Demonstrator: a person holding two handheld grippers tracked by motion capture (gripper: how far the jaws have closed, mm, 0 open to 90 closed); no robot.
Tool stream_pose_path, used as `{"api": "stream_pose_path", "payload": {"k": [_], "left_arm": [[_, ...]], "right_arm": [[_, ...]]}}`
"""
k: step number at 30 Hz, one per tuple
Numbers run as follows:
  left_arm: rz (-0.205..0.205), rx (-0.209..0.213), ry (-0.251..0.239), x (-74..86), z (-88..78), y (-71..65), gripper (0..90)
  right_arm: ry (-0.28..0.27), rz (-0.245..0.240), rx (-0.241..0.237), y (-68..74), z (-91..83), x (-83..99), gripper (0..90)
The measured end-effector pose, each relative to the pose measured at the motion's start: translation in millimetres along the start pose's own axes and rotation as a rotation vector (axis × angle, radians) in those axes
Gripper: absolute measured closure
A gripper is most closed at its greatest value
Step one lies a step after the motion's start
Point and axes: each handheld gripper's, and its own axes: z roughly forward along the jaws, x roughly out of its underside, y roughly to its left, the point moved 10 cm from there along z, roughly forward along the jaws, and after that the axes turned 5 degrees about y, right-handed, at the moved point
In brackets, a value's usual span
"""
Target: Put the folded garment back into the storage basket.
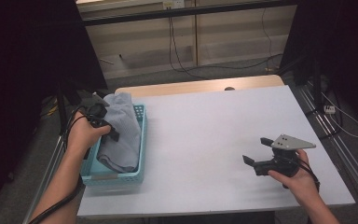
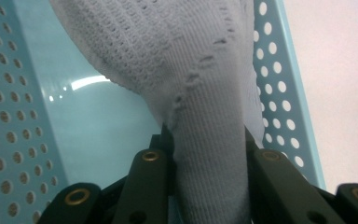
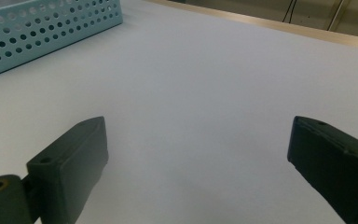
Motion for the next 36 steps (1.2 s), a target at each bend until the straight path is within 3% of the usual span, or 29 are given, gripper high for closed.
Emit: {"api": "stream_pose_path", "payload": {"k": [11, 23, 28, 36], "left_arm": [[-0.018, 0.010, 0.009, 2.8, 18.3, -1.5, 74.7], [-0.025, -0.007, 0.021, 3.1, 17.0, -2.8, 74.8], [-0.005, -0.015, 0.018, 3.1, 16.9, -6.2, 74.7], [-0.019, 0.000, 0.016, 5.4, 17.3, -5.3, 74.8]], "right_arm": [[-0.004, -0.007, -0.004, 1.2, 0.3, -2.9, 4.6], [-0.018, -0.006, -0.006, 0.9, -2.7, -6.5, 4.6], [-0.006, -0.016, -0.005, 2.8, -1.1, -3.3, 4.6], [0.002, -0.021, -0.011, 5.3, 1.0, -1.3, 4.6]]}}
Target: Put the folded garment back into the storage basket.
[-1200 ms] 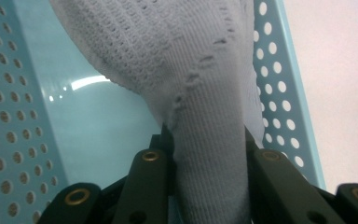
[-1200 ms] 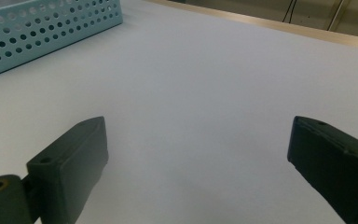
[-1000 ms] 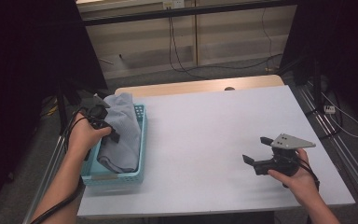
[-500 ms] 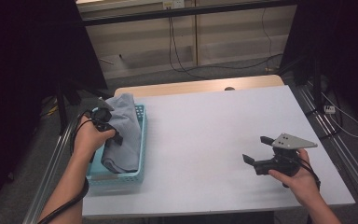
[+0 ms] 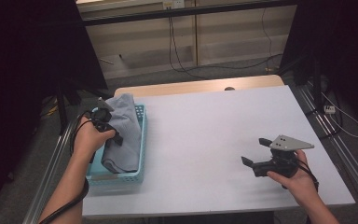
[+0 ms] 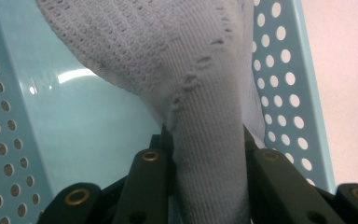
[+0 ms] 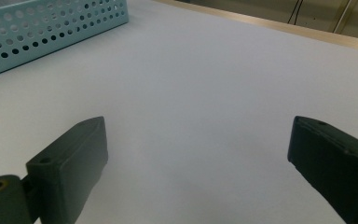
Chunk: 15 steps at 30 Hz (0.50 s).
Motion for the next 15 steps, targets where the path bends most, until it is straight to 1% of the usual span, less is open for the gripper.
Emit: {"api": "stream_pose_path", "payload": {"k": [1, 6, 7, 9, 11, 12, 14, 15], "left_arm": [[0.000, -0.004, -0.008, 0.0, 0.1, -0.5, 74.8], [0.011, 0.006, 0.002, 3.1, -0.7, -2.1, 74.8], [0.004, 0.007, -0.005, 2.9, -0.1, -1.9, 74.8], [0.007, 0.010, -0.008, 3.2, -0.2, -1.0, 74.7], [0.010, 0.016, 0.000, 4.7, -0.2, -0.7, 74.7], [0.005, 0.014, -0.010, 4.5, 1.2, -1.0, 74.7], [-0.001, 0.016, -0.011, 5.0, 1.9, -1.5, 74.8], [0.002, 0.017, -0.007, 5.8, 1.9, -1.5, 74.7]], "right_arm": [[0.000, -0.002, 0.000, 0.3, 0.2, -0.1, 4.6], [-0.006, -0.002, 0.002, 2.1, -1.4, -2.7, 4.8], [-0.006, -0.001, 0.002, 2.1, -1.7, -2.9, 4.8], [-0.008, -0.002, 0.006, 1.1, -2.3, -3.7, 4.8], [-0.010, 0.003, 0.008, 0.0, -2.3, -3.4, 4.8], [-0.007, 0.003, 0.007, 0.0, -2.1, -2.6, 4.8], [-0.001, 0.003, 0.003, 0.7, -1.3, -0.7, 4.8], [0.000, 0.001, 0.001, 1.0, -1.1, -0.3, 4.8]]}}
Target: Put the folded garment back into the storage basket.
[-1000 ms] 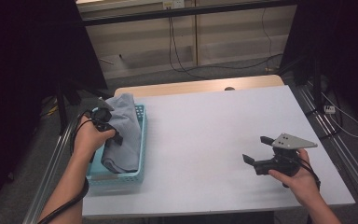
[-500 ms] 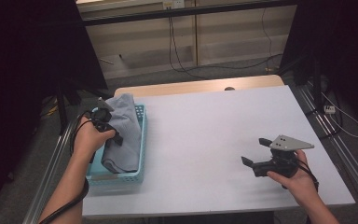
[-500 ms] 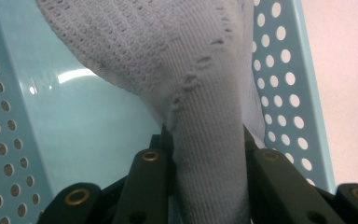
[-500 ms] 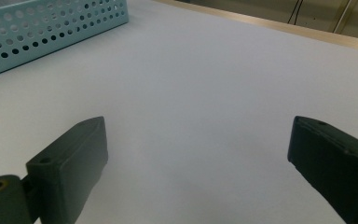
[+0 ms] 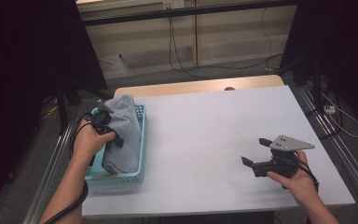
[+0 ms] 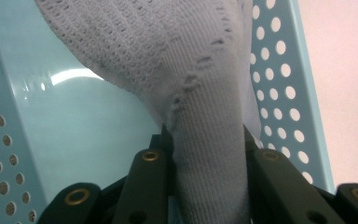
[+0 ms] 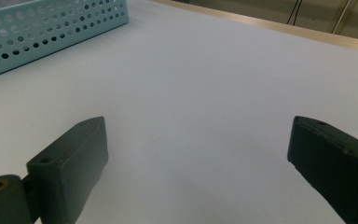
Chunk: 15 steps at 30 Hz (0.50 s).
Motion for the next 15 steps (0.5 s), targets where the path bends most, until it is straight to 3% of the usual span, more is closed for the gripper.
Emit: {"api": "stream_pose_path", "payload": {"k": [15], "left_arm": [[-0.002, 0.017, -0.008, 5.1, 2.0, -0.2, 74.4]], "right_arm": [[-0.007, 0.006, 0.003, -0.2, -2.0, -0.7, 4.7]]}}
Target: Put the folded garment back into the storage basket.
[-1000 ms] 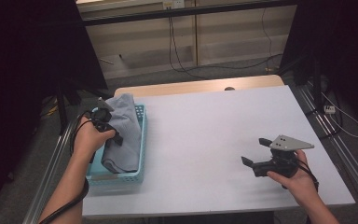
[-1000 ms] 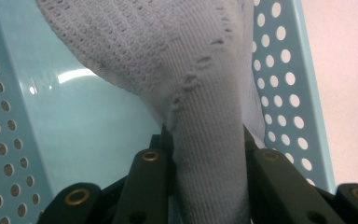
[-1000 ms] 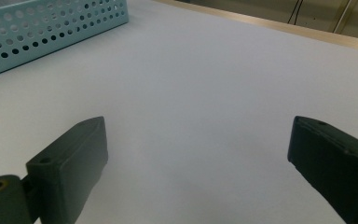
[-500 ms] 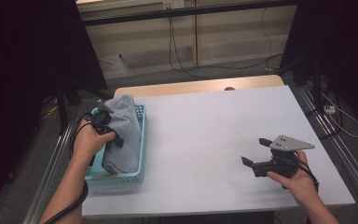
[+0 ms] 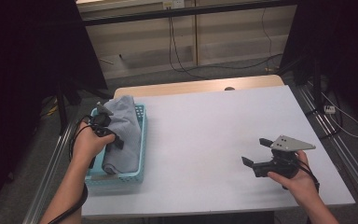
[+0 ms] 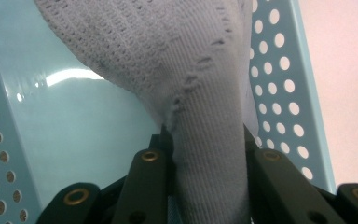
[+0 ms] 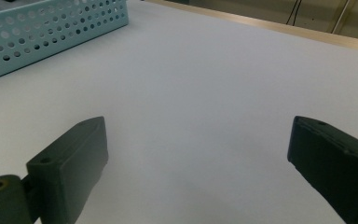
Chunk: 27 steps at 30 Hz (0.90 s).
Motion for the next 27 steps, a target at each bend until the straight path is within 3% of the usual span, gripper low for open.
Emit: {"api": "stream_pose_path", "payload": {"k": [13, 27], "left_arm": [[-0.003, 0.016, 0.001, 3.4, 3.8, 4.7, 74.3], [-0.009, 0.006, 0.002, 4.1, 6.4, 5.7, 74.0]], "right_arm": [[-0.001, 0.000, 0.006, -1.4, -1.3, 0.0, 4.7], [-0.002, 0.000, 0.016, -3.0, -2.0, -0.6, 4.6]]}}
